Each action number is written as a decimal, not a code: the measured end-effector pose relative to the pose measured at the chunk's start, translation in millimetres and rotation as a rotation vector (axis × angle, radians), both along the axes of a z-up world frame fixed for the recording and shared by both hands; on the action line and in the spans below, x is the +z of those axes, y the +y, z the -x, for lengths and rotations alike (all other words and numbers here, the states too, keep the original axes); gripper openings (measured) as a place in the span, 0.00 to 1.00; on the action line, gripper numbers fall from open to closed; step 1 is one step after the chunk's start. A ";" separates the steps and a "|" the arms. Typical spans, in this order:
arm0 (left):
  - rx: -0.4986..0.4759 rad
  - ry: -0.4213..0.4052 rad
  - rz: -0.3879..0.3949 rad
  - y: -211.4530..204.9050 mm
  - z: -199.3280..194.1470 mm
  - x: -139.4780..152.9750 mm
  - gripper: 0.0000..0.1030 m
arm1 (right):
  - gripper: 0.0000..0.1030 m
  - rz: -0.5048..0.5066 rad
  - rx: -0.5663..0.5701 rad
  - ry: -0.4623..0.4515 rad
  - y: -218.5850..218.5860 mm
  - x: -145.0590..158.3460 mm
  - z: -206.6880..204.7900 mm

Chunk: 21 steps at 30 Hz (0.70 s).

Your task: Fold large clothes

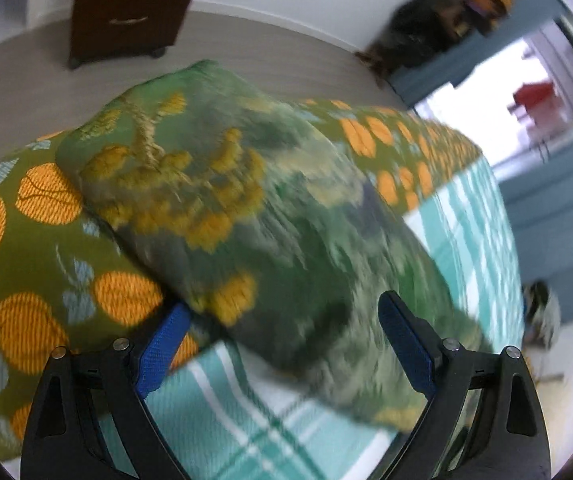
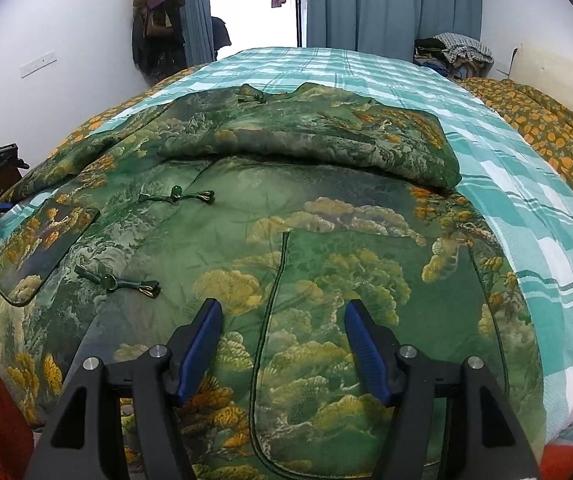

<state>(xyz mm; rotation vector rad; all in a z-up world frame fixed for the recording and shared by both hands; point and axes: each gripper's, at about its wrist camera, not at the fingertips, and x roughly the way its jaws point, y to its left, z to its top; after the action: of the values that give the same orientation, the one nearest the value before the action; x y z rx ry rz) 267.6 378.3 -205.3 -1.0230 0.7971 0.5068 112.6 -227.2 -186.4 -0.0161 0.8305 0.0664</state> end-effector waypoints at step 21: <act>-0.627 -0.328 -0.680 -234.6 -59.5 216.4 0.11 | 0.67 -0.094 -0.016 0.014 -11.0 1.1 -5.2</act>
<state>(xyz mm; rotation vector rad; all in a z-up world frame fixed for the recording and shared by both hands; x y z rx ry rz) 327.1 143.7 11.1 -0.1856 0.5447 0.0419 117.7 -238.3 -185.3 0.0796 0.8411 0.0910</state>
